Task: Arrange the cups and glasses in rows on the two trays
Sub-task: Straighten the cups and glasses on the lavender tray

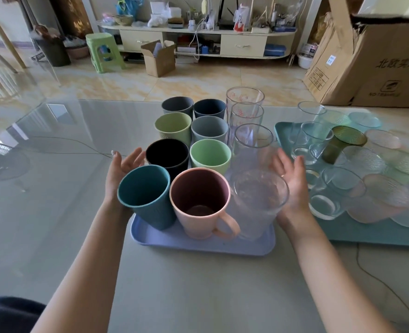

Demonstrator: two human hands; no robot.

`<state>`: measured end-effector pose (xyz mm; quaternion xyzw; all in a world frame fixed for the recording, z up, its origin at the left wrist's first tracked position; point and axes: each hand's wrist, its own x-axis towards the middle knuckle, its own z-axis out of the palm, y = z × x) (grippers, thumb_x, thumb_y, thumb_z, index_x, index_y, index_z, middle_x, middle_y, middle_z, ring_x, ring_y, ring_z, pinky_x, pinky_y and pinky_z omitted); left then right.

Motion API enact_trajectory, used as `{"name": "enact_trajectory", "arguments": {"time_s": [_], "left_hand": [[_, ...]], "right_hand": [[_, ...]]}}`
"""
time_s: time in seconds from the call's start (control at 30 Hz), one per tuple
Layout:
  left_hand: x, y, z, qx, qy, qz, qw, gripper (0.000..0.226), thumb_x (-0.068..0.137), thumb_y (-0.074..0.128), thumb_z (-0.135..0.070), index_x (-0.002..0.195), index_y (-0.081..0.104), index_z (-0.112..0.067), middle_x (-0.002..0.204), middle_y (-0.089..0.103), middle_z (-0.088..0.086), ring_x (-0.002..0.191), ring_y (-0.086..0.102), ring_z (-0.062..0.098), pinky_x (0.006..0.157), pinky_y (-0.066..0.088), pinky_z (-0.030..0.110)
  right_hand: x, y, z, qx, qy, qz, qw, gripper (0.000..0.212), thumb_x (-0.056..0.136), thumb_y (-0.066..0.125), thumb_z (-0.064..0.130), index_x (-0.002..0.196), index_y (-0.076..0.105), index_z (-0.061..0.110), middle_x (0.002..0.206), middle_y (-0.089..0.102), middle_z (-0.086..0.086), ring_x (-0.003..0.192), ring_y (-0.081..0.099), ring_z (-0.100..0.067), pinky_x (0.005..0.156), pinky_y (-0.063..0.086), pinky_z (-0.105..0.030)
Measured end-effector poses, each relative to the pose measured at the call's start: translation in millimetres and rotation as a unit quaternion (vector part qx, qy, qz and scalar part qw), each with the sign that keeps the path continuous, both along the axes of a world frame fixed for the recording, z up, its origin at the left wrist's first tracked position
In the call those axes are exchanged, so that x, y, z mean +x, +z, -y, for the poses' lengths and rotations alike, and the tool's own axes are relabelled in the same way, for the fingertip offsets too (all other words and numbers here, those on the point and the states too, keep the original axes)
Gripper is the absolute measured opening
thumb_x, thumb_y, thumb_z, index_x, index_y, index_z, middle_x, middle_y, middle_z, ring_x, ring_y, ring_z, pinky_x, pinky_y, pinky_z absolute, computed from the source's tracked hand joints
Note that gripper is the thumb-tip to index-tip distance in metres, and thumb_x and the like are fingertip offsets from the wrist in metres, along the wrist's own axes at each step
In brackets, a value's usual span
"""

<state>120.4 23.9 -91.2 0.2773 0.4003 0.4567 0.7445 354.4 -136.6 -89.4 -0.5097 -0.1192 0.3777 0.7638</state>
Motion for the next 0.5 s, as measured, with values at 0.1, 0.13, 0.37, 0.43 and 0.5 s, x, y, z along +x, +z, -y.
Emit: {"name": "enact_trajectory", "arguments": {"time_s": [0.1, 0.13, 0.37, 0.43, 0.5], "left_hand": [[-9.7, 12.0, 35.3, 0.011, 0.076, 0.005, 0.997, 0.056, 0.097, 0.023, -0.051, 0.113, 0.060, -0.011, 0.125, 0.061, 0.008, 0.111, 0.058, 0.025, 0.091, 0.048, 0.037], [-10.4, 13.2, 49.4, 0.021, 0.098, 0.012, 0.995, 0.056, 0.097, 0.023, -0.051, 0.111, 0.061, -0.011, 0.119, 0.064, 0.008, 0.102, 0.062, 0.024, 0.086, 0.050, 0.036], [-6.8, 6.2, 117.8, 0.178, 0.144, -0.079, 0.970, 0.044, 0.080, 0.048, -0.048, 0.117, 0.054, -0.025, 0.118, 0.060, 0.000, 0.106, 0.056, 0.013, 0.090, 0.044, 0.026], [-4.4, 3.7, 127.2, 0.228, 0.128, -0.154, 0.953, 0.062, 0.075, 0.057, -0.043, 0.133, 0.043, -0.024, 0.127, 0.055, -0.001, 0.116, 0.053, 0.012, 0.098, 0.042, 0.025], [-2.1, 2.4, 131.7, 0.252, 0.119, -0.181, 0.943, 0.072, 0.074, 0.060, -0.040, 0.140, 0.034, -0.023, 0.133, 0.051, -0.001, 0.121, 0.050, 0.011, 0.098, 0.039, 0.020]], "right_hand": [[-25.7, 4.4, 29.7, -0.007, -0.071, 0.003, 0.997, 0.051, 0.101, 0.020, 0.046, 0.140, 0.043, 0.023, 0.150, 0.039, 0.002, 0.139, 0.033, -0.014, 0.118, 0.023, -0.039], [-39.2, 7.0, 38.0, -0.022, -0.114, 0.017, 0.993, 0.047, 0.101, 0.025, 0.043, 0.138, 0.045, 0.024, 0.149, 0.040, 0.003, 0.138, 0.034, -0.011, 0.116, 0.025, -0.032], [-157.6, -1.3, 82.1, -0.043, -0.153, 0.303, 0.940, 0.088, 0.078, 0.057, 0.048, 0.150, 0.011, 0.025, 0.158, 0.007, 0.014, 0.144, 0.007, 0.005, 0.116, 0.010, -0.015], [-165.4, -9.0, 74.5, -0.071, -0.143, 0.382, 0.910, 0.106, 0.071, 0.070, 0.048, 0.150, 0.004, 0.022, 0.160, 0.002, 0.004, 0.146, 0.003, -0.003, 0.115, 0.005, -0.010], [-164.6, -9.5, 64.4, -0.091, -0.162, 0.403, 0.896, 0.115, 0.067, 0.081, 0.037, 0.148, 0.002, 0.020, 0.160, 0.004, -0.007, 0.147, 0.002, -0.011, 0.113, 0.004, -0.006]]}}
